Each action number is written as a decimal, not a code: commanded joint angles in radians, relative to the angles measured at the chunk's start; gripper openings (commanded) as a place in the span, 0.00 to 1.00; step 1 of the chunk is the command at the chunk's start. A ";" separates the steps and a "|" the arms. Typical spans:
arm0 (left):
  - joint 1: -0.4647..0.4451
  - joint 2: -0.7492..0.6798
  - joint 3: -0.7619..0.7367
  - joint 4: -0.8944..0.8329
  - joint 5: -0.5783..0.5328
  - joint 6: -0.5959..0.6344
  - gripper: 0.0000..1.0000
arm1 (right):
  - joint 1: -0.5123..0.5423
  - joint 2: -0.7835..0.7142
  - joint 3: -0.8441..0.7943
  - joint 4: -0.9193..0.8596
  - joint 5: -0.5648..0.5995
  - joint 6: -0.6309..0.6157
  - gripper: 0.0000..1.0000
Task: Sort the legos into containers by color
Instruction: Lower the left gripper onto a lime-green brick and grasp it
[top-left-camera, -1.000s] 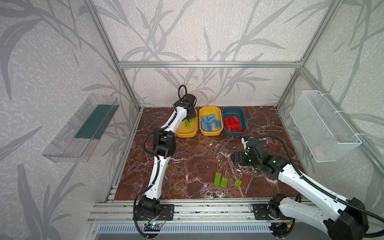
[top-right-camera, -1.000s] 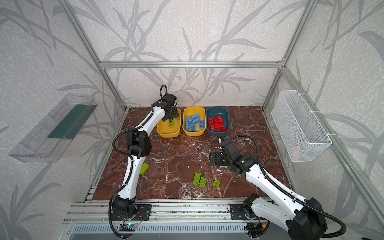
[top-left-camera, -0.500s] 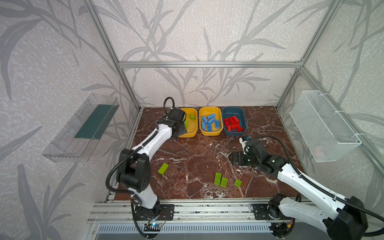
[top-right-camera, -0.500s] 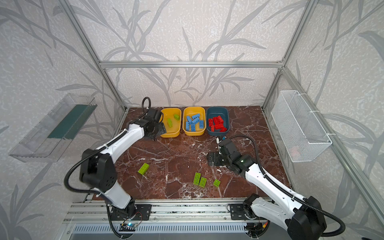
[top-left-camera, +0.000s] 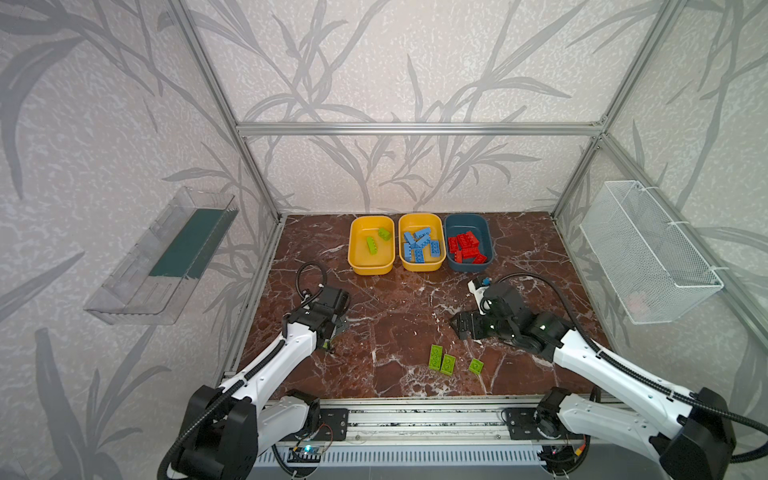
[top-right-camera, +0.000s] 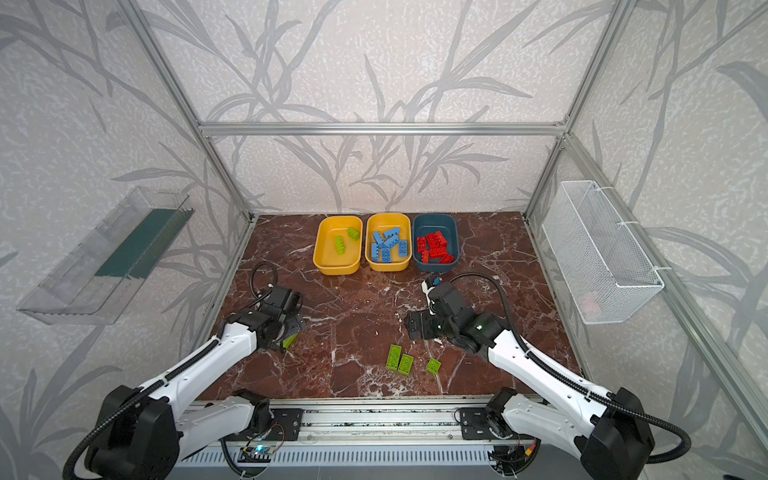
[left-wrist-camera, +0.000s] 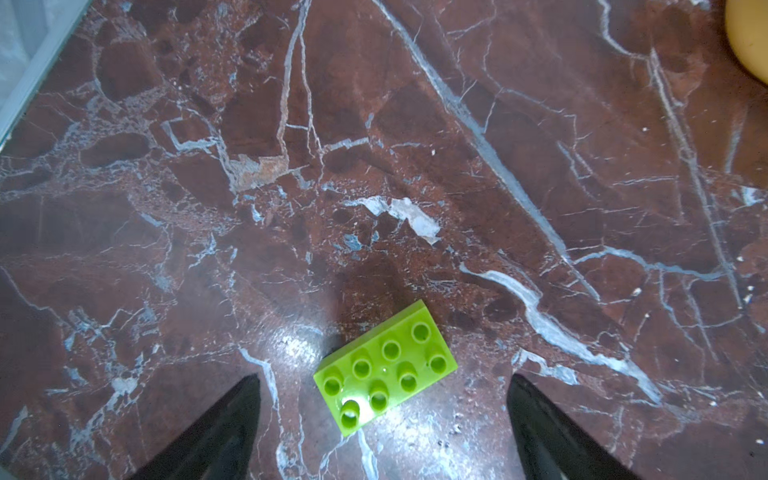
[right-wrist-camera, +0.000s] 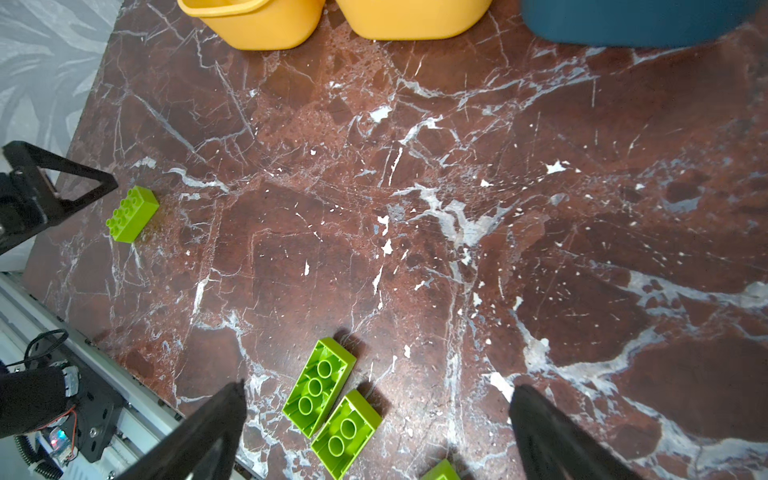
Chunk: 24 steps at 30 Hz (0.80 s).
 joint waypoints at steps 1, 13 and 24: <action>0.001 0.038 0.000 0.080 -0.025 0.009 0.93 | 0.016 -0.049 0.015 -0.034 0.024 0.009 0.99; 0.004 0.227 0.047 0.139 0.100 0.103 0.91 | 0.017 -0.132 -0.015 -0.088 0.060 0.023 0.99; -0.141 0.098 -0.001 0.069 0.141 -0.031 0.88 | 0.017 -0.115 -0.018 -0.069 0.059 0.026 0.99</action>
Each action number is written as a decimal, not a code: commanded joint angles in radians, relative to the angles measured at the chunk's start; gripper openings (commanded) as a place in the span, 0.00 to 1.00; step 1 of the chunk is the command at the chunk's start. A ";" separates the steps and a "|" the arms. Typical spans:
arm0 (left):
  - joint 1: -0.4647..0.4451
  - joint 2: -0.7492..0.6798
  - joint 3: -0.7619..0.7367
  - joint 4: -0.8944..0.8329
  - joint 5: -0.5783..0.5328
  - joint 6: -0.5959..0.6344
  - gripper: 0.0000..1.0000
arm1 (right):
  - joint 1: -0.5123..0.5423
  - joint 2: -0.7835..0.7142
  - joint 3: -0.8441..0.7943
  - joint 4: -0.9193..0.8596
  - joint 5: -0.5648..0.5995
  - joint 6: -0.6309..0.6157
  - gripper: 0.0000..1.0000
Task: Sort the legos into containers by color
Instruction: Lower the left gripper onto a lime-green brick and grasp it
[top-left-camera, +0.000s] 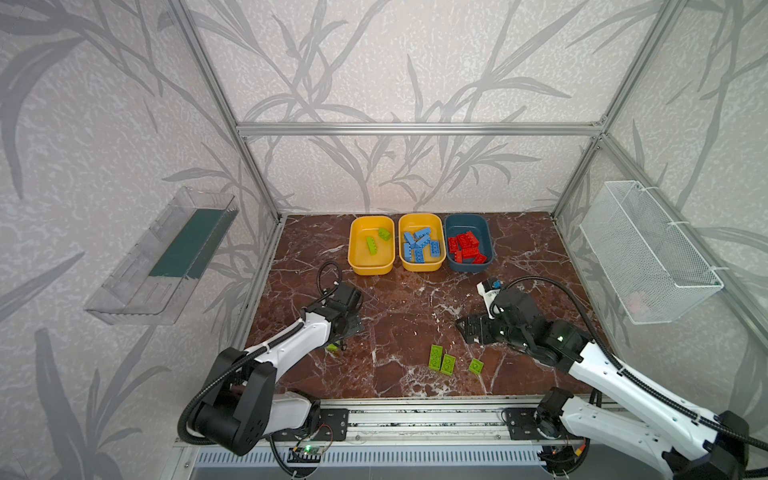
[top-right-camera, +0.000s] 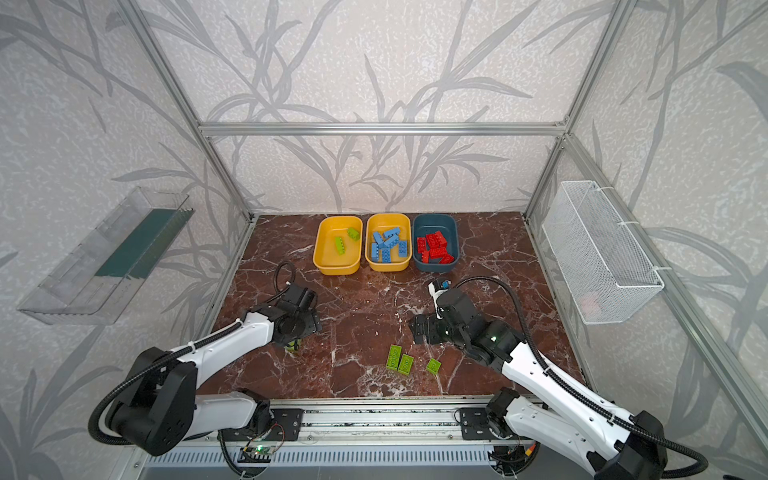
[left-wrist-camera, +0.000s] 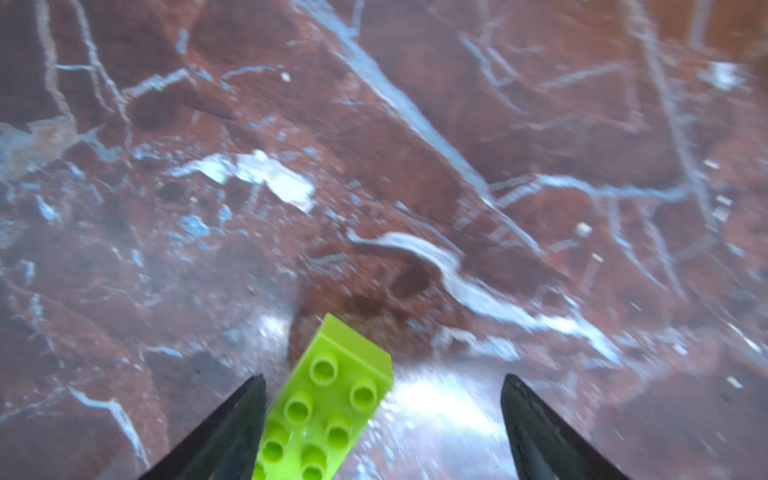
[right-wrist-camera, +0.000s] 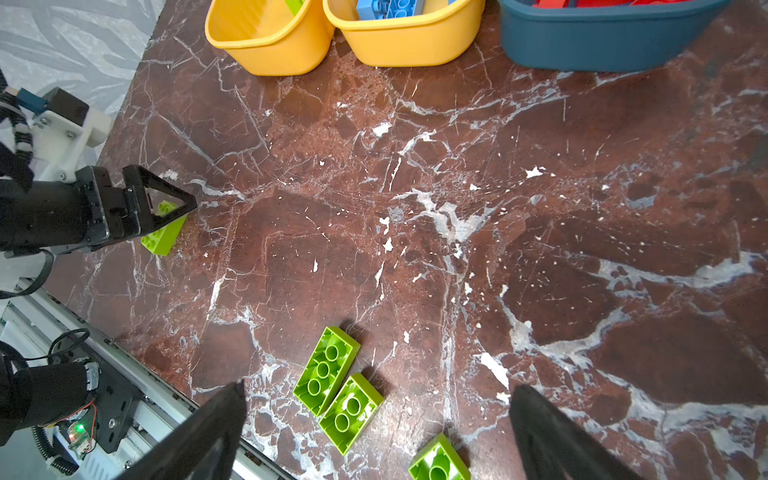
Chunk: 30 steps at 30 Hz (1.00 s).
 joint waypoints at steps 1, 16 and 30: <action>-0.050 -0.057 -0.016 -0.065 -0.015 -0.070 0.88 | 0.004 0.008 -0.010 -0.003 0.007 0.003 0.99; -0.060 0.008 -0.020 -0.087 -0.112 -0.088 0.83 | 0.003 -0.029 -0.018 -0.027 0.017 0.004 0.99; -0.055 0.106 -0.004 -0.048 -0.057 -0.067 0.48 | 0.003 -0.031 -0.021 -0.029 0.025 0.006 0.99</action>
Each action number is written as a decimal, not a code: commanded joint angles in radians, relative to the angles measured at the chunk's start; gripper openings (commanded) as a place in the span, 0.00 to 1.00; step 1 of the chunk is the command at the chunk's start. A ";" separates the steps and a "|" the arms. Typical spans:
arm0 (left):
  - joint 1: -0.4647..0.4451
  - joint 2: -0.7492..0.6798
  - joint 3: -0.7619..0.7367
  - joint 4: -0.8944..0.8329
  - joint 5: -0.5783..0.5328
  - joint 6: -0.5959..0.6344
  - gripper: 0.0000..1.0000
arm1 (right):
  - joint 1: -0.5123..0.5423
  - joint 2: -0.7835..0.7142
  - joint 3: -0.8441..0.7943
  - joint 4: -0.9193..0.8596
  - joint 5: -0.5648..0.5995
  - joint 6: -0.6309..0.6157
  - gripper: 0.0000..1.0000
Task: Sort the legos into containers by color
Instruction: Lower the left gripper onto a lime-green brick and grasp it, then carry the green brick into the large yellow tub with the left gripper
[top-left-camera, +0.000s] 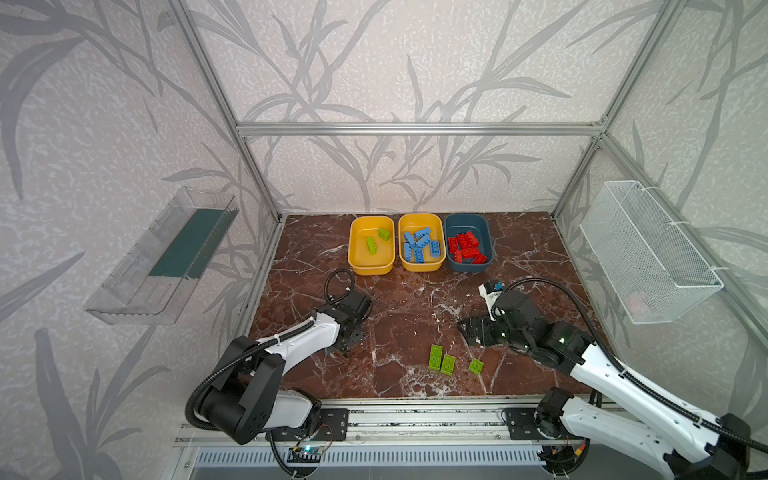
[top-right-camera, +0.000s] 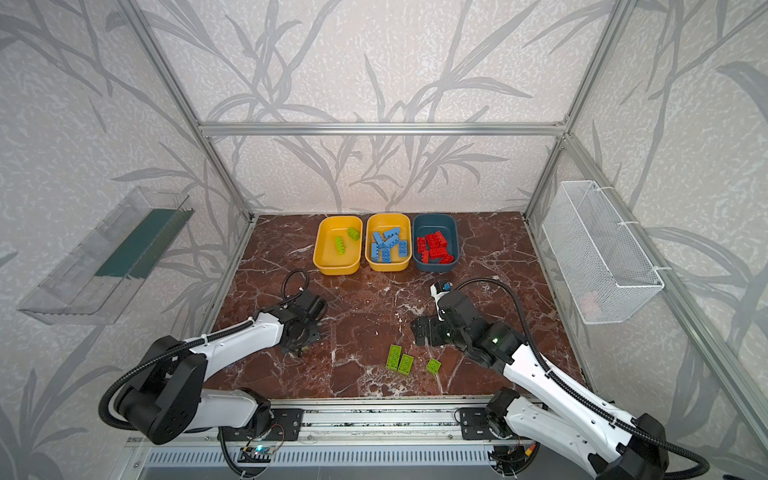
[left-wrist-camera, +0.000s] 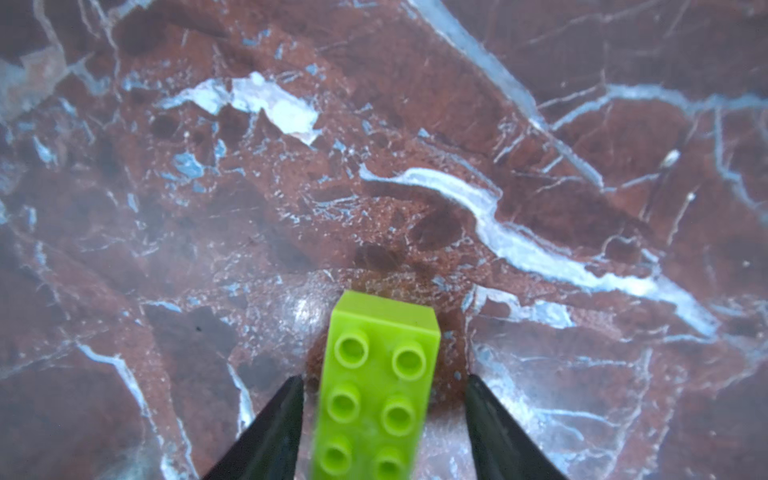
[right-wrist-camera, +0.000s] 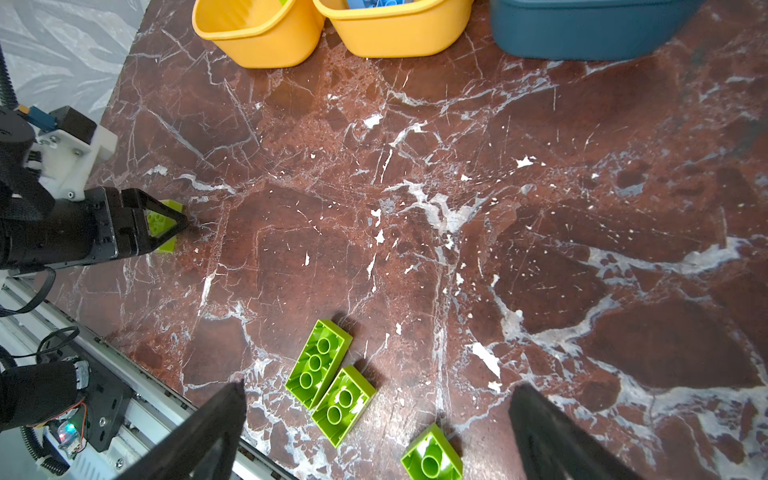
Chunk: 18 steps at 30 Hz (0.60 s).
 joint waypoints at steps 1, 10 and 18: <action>-0.001 0.018 0.003 0.000 0.009 -0.009 0.43 | 0.004 -0.011 -0.007 -0.009 0.014 0.003 0.99; -0.004 0.037 0.134 -0.051 -0.005 0.033 0.24 | 0.003 -0.004 0.000 -0.012 0.021 -0.005 0.99; 0.031 0.234 0.525 -0.114 -0.070 0.171 0.23 | 0.002 0.017 0.005 -0.007 0.038 -0.007 0.99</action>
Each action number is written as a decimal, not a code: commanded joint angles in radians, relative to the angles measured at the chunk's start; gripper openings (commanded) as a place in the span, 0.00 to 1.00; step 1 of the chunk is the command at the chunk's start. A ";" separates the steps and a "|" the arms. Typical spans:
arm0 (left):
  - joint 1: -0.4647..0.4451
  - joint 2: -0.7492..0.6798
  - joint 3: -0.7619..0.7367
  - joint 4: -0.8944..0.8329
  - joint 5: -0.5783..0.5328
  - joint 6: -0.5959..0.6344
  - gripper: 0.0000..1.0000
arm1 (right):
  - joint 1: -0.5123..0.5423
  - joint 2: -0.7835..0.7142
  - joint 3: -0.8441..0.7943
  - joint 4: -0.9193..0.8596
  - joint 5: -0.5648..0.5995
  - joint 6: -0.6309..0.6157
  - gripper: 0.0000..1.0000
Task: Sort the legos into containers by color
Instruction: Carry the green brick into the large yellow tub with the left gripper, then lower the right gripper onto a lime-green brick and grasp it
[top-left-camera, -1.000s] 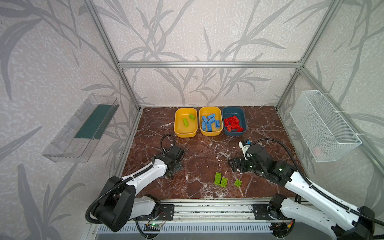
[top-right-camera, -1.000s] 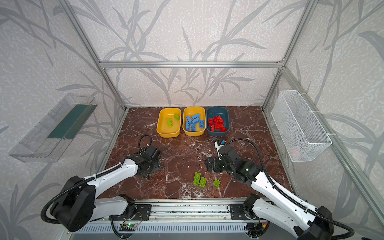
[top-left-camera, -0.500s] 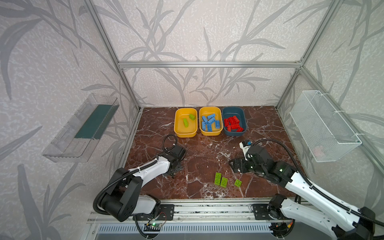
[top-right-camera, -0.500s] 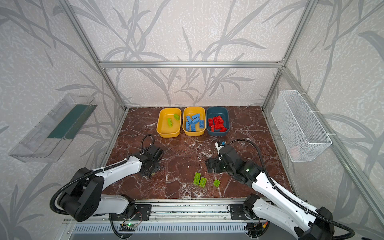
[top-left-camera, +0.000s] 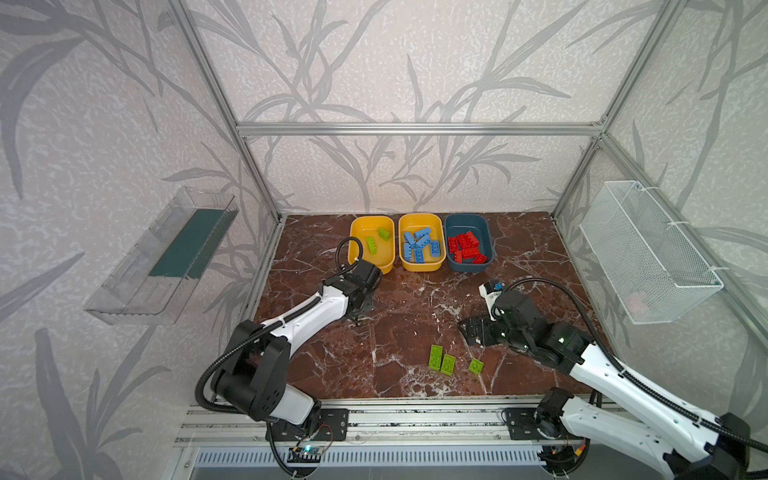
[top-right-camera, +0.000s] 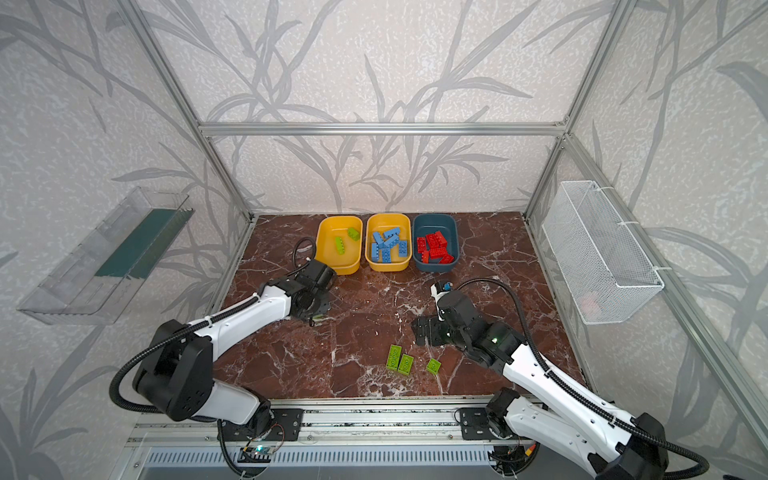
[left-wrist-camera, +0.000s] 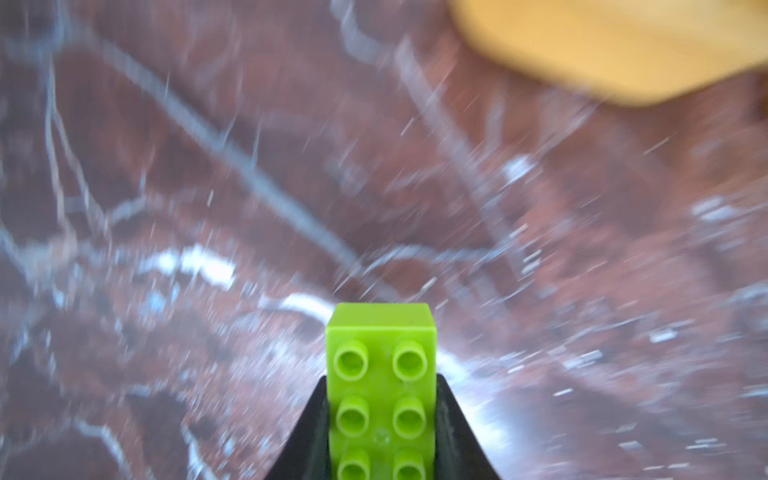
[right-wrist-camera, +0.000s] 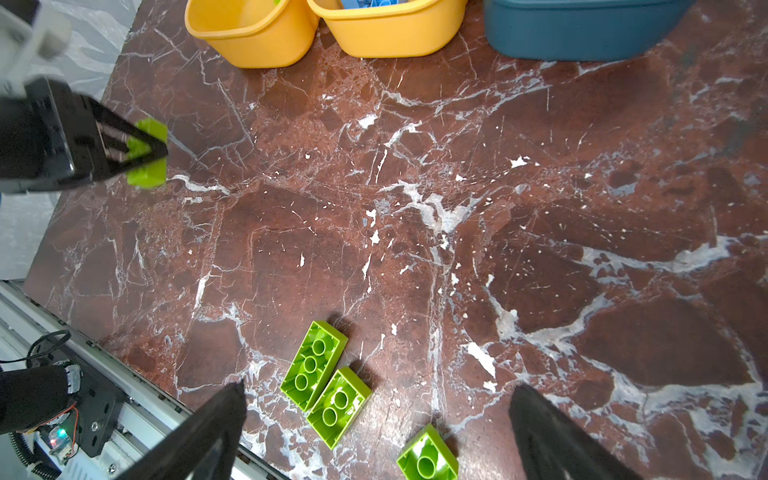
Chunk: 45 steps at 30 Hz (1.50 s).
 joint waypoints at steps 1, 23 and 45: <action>0.034 0.105 0.159 -0.039 -0.034 0.087 0.23 | 0.003 0.012 0.005 -0.003 0.024 -0.006 0.99; 0.174 0.658 0.936 -0.195 0.132 0.205 0.82 | -0.087 0.213 0.096 0.025 0.024 -0.066 0.99; -0.087 -0.361 -0.333 0.151 -0.005 -0.045 0.88 | 0.228 0.345 0.092 0.017 0.068 0.152 0.83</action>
